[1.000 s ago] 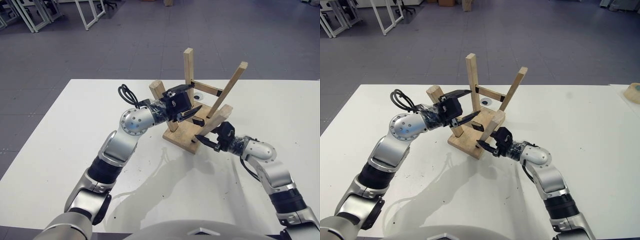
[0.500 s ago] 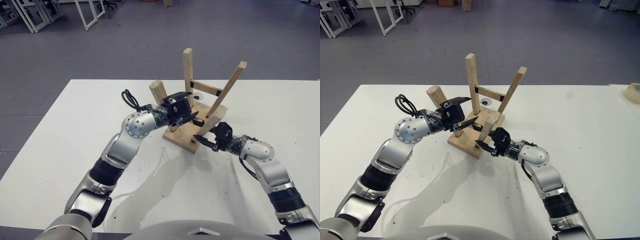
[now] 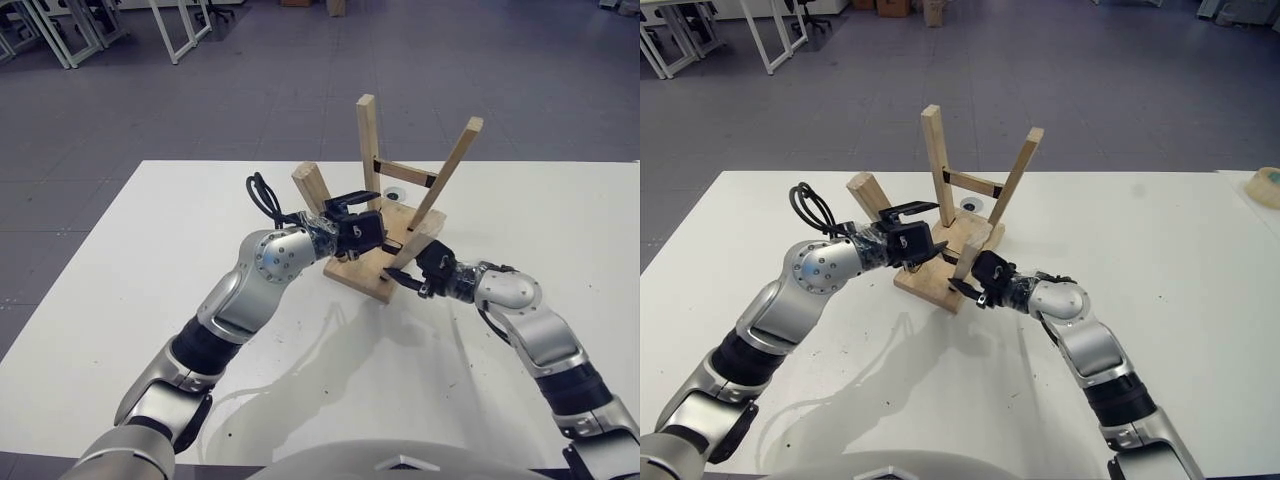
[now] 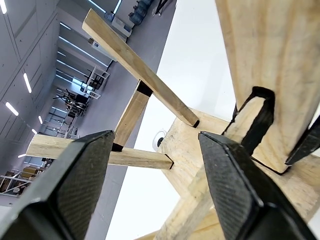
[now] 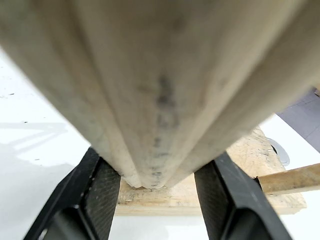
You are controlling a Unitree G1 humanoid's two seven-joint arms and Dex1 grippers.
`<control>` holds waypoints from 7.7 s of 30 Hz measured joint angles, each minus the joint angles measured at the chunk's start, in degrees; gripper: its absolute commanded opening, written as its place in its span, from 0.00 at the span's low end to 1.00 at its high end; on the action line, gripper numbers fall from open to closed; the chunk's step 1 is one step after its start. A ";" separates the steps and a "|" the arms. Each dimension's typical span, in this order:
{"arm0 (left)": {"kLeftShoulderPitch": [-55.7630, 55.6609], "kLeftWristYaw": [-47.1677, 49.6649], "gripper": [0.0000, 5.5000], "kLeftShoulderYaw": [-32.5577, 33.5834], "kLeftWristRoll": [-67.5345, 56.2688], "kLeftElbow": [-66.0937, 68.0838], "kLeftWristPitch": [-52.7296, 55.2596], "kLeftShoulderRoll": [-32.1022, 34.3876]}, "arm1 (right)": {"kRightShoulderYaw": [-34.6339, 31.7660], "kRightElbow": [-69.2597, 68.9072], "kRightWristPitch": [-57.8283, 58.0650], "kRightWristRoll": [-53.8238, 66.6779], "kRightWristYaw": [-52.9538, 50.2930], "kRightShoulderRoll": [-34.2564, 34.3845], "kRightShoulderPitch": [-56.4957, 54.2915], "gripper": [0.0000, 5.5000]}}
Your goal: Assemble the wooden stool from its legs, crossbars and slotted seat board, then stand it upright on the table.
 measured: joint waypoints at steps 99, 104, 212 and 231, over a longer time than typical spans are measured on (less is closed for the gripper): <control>-19.01 20.42 0.57 33.59 -46.67 -7.55 21.89 -12.60 | -11.57 -17.26 17.26 15.45 -7.51 18.56 -2.04 0.56; -6.95 23.35 0.57 33.01 -55.28 -15.28 35.06 -13.60 | -21.64 -23.47 19.36 19.30 -13.11 16.49 -0.96 0.56; -15.13 -38.16 0.42 38.93 -54.50 52.20 41.02 8.09 | -29.55 35.34 39.31 24.95 33.37 -8.85 -20.22 0.39; -21.00 -18.23 0.62 54.29 -57.26 72.72 35.77 6.79 | -28.58 22.70 41.60 28.77 31.54 -8.98 -9.83 0.39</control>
